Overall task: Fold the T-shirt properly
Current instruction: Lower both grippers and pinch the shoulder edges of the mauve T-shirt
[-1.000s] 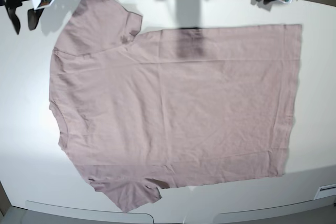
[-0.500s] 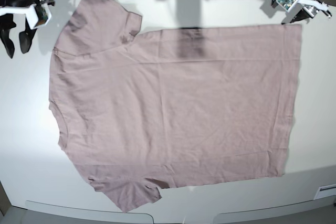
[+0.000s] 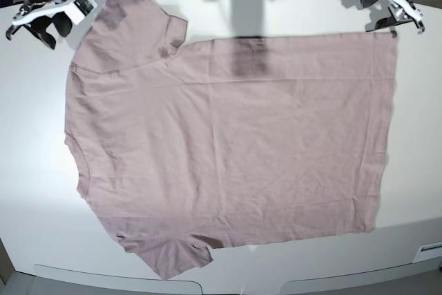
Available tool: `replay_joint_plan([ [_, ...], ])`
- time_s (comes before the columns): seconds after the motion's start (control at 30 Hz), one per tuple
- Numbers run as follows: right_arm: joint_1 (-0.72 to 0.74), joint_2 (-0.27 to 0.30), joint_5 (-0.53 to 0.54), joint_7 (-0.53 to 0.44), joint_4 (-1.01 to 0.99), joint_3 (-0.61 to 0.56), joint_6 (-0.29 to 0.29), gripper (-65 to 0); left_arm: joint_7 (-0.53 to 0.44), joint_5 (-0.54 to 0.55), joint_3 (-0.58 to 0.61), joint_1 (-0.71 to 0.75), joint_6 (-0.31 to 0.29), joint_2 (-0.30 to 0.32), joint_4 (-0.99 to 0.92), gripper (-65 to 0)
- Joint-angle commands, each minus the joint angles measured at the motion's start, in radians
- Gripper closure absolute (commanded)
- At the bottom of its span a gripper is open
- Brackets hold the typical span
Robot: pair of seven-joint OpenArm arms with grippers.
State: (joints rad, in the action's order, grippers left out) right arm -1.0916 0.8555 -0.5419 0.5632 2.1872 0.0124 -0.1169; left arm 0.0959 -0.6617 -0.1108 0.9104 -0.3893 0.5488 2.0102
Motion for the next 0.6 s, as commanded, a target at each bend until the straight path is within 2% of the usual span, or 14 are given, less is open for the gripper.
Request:
replay_joint_plan([
  [0.0,-0.006,0.005,-0.005,-0.006,0.016,0.007,-0.014,-24.1,-0.008,-0.004,0.003,-0.012,0.034,0.011,-0.010,-32.0],
  [0.13,-0.006,0.000,-0.003,-0.005,0.017,0.007,-0.019,-24.1,-0.008,-0.005,0.057,-0.102,0.069,0.011,-0.141,-31.9],
  [0.27,-0.006,0.000,-0.004,-0.006,0.017,0.007,-0.045,-24.1,-0.003,-0.117,0.135,-0.171,0.175,0.011,-0.260,-31.4],
  [0.43,-0.006,0.000,-0.005,-0.006,0.030,0.007,-0.064,-24.1,0.000,-0.124,0.211,-0.233,0.184,0.011,-0.355,-31.3],
  [0.57,-0.006,0.001,-0.004,-0.005,0.055,0.007,-0.064,-24.2,0.029,-0.124,0.252,-0.283,0.245,0.011,-0.420,-30.0],
])
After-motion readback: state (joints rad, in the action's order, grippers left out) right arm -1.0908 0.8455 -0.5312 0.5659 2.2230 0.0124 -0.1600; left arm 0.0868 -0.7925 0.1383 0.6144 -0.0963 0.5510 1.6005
